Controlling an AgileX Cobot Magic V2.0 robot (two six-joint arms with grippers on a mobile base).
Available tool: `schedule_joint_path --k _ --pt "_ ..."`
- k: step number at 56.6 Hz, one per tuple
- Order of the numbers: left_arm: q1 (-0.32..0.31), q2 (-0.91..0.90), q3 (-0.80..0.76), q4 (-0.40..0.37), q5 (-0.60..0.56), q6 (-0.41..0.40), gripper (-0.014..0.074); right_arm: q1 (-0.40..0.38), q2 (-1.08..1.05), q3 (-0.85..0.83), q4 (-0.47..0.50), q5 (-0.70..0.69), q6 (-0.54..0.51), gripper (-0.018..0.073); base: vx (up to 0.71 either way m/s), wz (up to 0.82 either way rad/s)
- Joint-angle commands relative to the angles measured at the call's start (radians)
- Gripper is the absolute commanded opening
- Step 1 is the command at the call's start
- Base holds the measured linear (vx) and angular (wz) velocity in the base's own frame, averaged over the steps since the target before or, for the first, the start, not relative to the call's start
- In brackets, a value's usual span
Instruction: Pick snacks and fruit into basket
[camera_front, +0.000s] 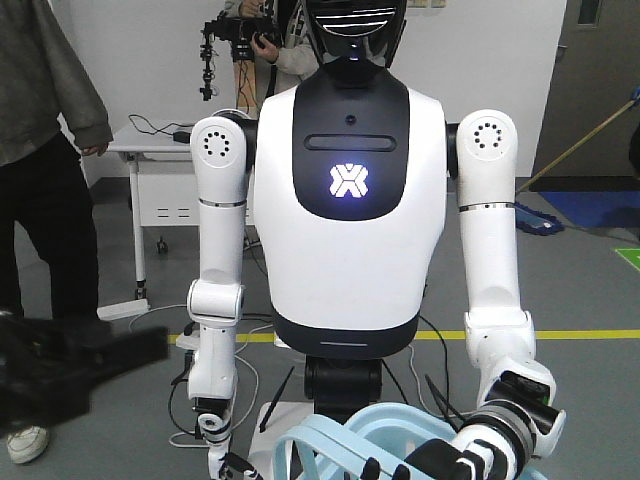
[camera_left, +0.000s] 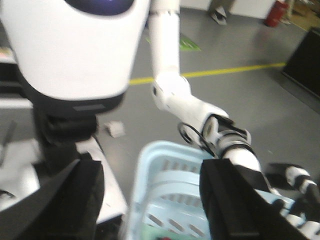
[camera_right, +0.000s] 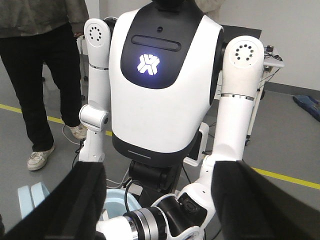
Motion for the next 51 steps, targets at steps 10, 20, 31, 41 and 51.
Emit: schedule_joint_path --k 10,20,31,41,51 --pt "0.075 -0.231 -0.028 0.563 -0.068 -0.359 0.0484 -0.005 0.004 -0.022 -0.089 -0.041 -0.002 0.0494 0.00 0.00" --pt "0.075 -0.288 -0.028 0.693 -0.063 -0.443 0.0480 -0.005 0.004 -0.022 -0.085 -0.031 -0.002 0.0494 0.00 0.00" --pt "0.075 -0.294 -0.028 0.692 -0.062 -0.443 0.0480 -0.005 0.004 -0.022 -0.085 -0.031 -0.002 0.0494 0.00 0.00" --pt "0.075 -0.294 -0.028 0.692 -0.063 -0.441 0.0480 -0.005 0.004 -0.022 -0.085 -0.031 -0.002 0.0494 0.00 0.00" --pt "0.088 -0.329 0.003 0.792 -0.097 -0.410 0.0437 -0.005 0.004 -0.022 -0.085 -0.032 -0.002 0.0494 0.00 0.00"
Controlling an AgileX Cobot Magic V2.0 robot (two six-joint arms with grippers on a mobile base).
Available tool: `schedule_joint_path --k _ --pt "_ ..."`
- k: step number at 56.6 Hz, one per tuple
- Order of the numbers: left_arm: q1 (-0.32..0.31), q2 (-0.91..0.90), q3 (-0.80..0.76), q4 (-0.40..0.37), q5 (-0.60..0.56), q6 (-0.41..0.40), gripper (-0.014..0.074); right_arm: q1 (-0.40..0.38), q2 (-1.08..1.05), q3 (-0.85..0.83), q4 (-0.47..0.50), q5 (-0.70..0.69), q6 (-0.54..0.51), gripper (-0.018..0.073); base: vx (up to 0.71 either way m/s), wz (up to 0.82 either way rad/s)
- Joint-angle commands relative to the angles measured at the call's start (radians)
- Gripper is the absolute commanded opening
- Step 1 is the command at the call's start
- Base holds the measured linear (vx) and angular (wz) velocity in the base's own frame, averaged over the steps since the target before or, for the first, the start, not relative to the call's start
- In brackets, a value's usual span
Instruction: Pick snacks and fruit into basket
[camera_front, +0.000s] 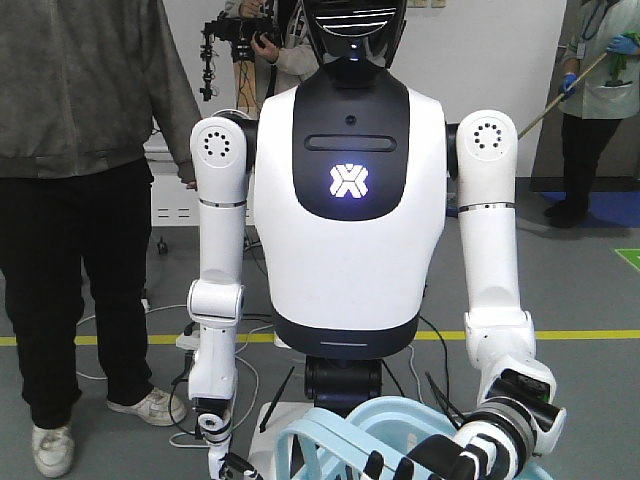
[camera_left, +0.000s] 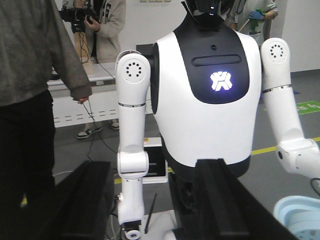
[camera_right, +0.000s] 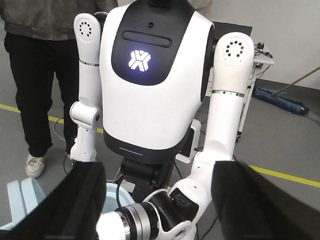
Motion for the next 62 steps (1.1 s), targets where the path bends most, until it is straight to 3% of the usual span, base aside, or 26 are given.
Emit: schedule_joint_path --k 1,12,22,34,39,62 --pt "0.021 -0.030 0.013 0.042 -0.116 0.007 0.0424 -0.005 0.004 -0.022 -0.070 -0.055 -0.002 0.0494 0.00 0.00" --pt "0.196 -0.228 0.336 -0.038 -0.355 0.012 0.0198 -0.005 0.004 -0.022 -0.070 -0.055 -0.002 0.0494 0.00 0.00" --pt "0.280 -0.431 0.678 -0.092 -0.519 0.012 -0.0009 -0.005 0.004 -0.022 -0.070 -0.053 -0.002 0.0494 0.00 0.00" --pt "0.290 -0.629 0.991 -0.092 -0.617 0.008 -0.0008 -0.005 0.004 -0.022 -0.070 -0.053 -0.002 0.0494 0.00 0.00" --pt "0.290 -0.641 0.985 -0.089 -0.529 0.009 -0.0008 -0.005 0.004 -0.022 -0.070 -0.053 -0.002 0.0494 0.00 0.00" --pt "0.290 -0.636 0.988 -0.092 -0.522 0.009 -0.0008 -0.005 0.004 -0.022 -0.073 -0.054 -0.002 0.0494 0.00 0.00"
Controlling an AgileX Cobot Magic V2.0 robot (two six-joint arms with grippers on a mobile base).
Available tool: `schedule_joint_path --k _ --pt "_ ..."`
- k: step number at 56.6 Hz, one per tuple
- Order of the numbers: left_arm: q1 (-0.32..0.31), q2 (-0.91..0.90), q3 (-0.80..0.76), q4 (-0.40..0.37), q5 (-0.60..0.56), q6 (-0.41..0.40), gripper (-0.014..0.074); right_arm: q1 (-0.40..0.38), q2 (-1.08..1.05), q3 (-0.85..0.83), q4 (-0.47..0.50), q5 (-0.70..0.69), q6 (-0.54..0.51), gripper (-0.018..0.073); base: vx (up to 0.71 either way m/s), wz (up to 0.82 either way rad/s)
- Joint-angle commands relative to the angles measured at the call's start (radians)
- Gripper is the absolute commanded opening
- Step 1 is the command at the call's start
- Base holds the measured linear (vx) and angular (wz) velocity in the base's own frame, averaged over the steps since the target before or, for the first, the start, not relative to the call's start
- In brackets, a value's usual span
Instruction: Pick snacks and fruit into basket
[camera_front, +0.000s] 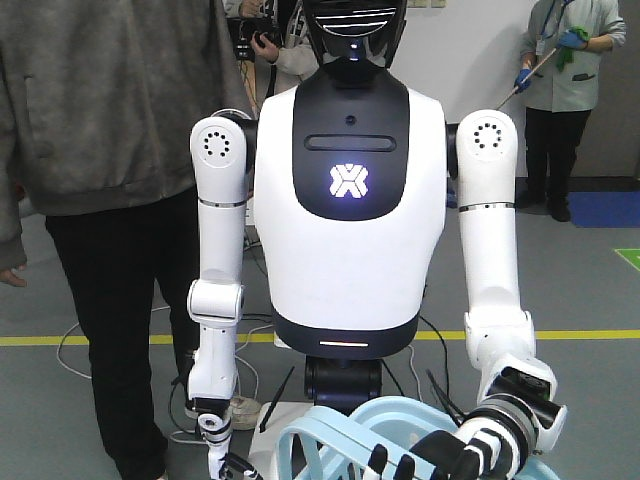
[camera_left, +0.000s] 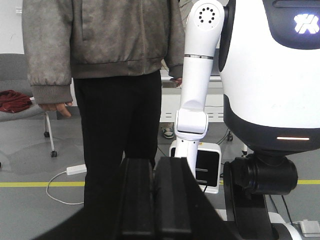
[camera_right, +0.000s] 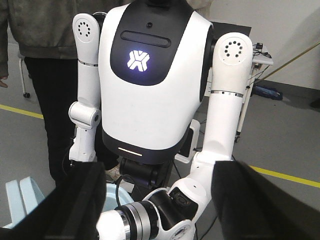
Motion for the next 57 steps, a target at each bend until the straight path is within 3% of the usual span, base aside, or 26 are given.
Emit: schedule_joint_path --k 1,23,28,32,35,39,43,51,57 --pt "0.003 -0.006 0.033 -0.010 -0.078 -0.006 -0.0008 -0.005 0.004 -0.022 -0.069 -0.056 -0.002 0.0494 0.00 0.00" --pt "0.003 -0.006 0.033 -0.010 -0.078 -0.006 -0.0008 -0.005 0.004 -0.022 -0.069 -0.055 -0.002 0.0494 0.00 0.00" --pt "0.003 -0.006 0.033 -0.010 -0.078 -0.006 -0.0008 -0.005 0.004 -0.022 -0.131 -0.042 -0.006 0.0489 0.00 0.00" --pt "0.003 -0.006 0.033 -0.010 -0.078 -0.006 -0.0008 -0.015 -0.007 -0.022 -0.104 0.003 -0.006 0.0485 0.00 0.00" --pt "0.003 -0.006 0.033 -0.010 -0.078 -0.006 -0.0008 -0.057 -0.023 -0.022 -0.028 0.058 -0.023 0.0470 0.00 0.00" --pt "0.003 -0.006 0.033 -0.010 -0.078 -0.006 -0.0008 -0.174 -0.053 -0.022 0.121 0.127 -0.080 0.0443 0.00 0.00" --pt "0.003 -0.006 0.033 -0.010 -0.078 -0.006 -0.0008 -0.278 -0.082 -0.022 0.178 0.131 -0.133 0.0411 0.00 0.00" --pt "0.003 -0.006 0.033 -0.010 -0.078 -0.006 -0.0008 -0.478 -0.133 0.001 0.285 0.054 -0.333 0.0318 0.00 0.00" --pt "0.003 -0.006 0.033 -0.010 -0.078 -0.006 -0.0008 -0.604 -0.188 0.075 0.417 -0.105 -0.488 0.0225 0.00 0.00"
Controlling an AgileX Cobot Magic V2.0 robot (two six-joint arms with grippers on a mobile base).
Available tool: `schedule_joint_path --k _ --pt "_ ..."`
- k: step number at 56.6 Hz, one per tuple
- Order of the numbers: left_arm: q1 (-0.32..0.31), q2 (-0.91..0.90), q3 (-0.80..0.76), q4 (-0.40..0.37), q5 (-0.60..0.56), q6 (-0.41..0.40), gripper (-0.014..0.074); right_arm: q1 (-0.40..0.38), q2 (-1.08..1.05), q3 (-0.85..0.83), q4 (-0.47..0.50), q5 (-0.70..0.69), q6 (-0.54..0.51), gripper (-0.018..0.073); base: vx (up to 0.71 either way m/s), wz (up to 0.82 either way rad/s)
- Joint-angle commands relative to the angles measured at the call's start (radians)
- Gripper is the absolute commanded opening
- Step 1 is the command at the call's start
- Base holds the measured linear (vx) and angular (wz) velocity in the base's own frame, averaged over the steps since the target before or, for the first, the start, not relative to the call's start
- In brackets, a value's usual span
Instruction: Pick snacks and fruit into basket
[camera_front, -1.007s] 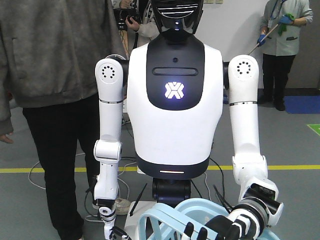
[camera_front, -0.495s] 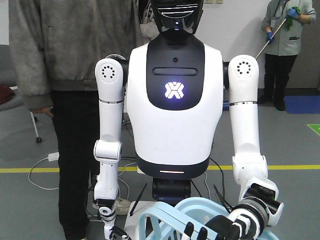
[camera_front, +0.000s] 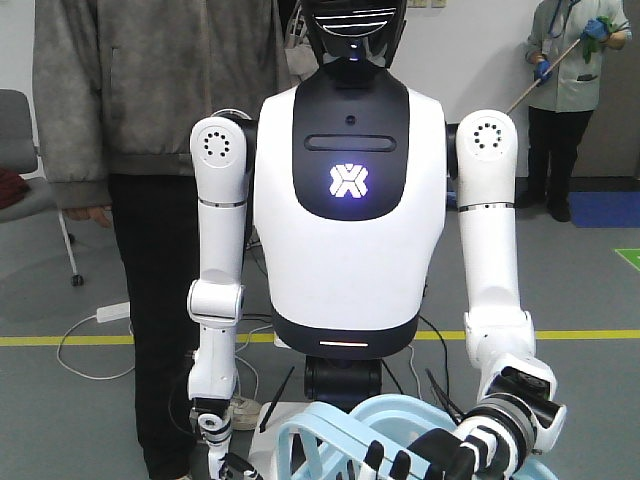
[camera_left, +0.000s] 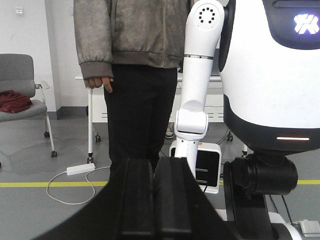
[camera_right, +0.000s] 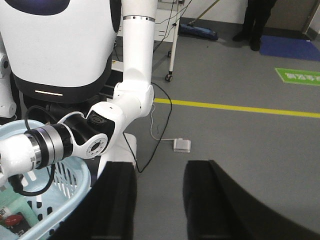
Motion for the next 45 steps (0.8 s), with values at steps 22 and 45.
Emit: schedule_joint_path --k 22,45 --pt "0.003 -0.006 0.033 -0.010 -0.078 -0.006 -0.0008 -0.445 -0.237 0.589 0.484 -0.916 -0.470 -0.0013 0.00 0.00" --pt "0.003 -0.006 0.032 -0.010 -0.078 -0.006 -0.0008 -0.503 -0.492 1.049 0.531 -1.051 -0.320 -0.0012 0.00 0.00"
